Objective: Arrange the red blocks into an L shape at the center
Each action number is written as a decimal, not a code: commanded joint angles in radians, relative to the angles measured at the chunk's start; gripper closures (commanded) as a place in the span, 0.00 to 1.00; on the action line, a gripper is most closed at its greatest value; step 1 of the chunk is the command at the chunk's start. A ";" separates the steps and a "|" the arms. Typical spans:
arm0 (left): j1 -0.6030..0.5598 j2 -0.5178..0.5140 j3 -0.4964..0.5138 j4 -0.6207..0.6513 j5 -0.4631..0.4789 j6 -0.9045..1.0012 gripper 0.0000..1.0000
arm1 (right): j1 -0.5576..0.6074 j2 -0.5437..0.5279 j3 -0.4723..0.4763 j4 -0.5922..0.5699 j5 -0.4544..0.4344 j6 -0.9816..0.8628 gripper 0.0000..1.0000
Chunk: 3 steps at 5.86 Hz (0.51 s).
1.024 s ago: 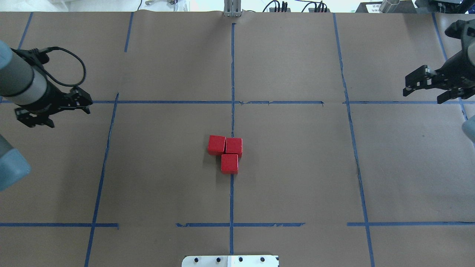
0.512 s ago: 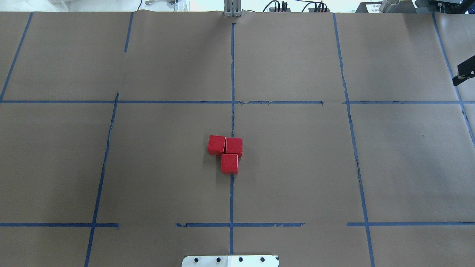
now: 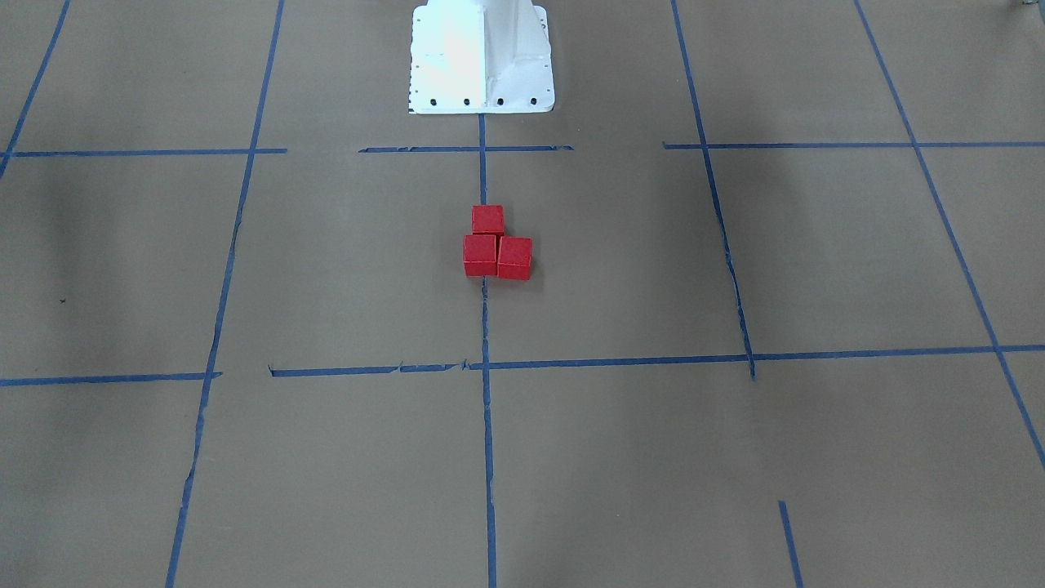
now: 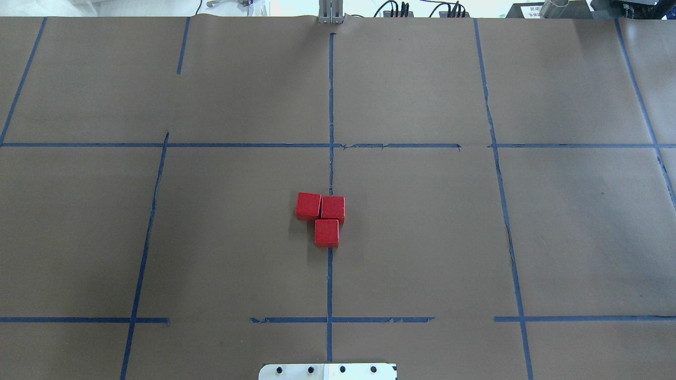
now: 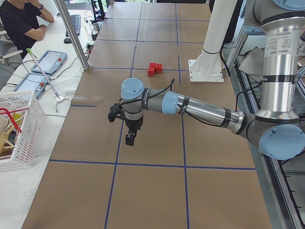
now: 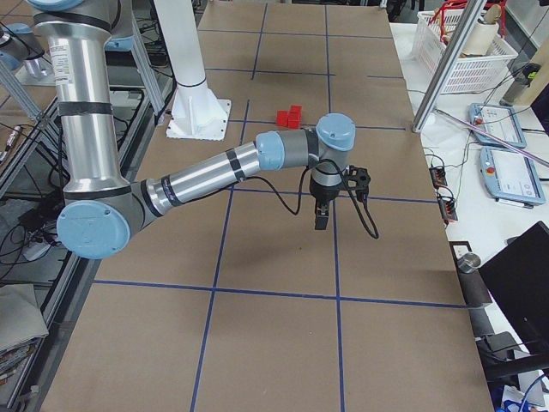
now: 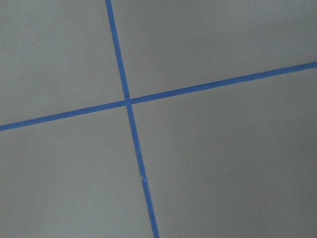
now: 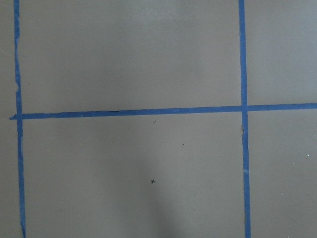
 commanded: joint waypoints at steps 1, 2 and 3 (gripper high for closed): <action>-0.069 0.015 0.018 0.008 -0.058 0.037 0.00 | 0.028 -0.022 0.016 0.002 -0.005 -0.025 0.00; -0.063 -0.022 0.034 0.088 -0.057 0.029 0.00 | 0.031 -0.063 0.018 0.004 0.000 -0.060 0.00; -0.069 -0.064 0.053 0.127 -0.055 0.029 0.00 | 0.031 -0.083 0.012 0.002 0.001 -0.095 0.00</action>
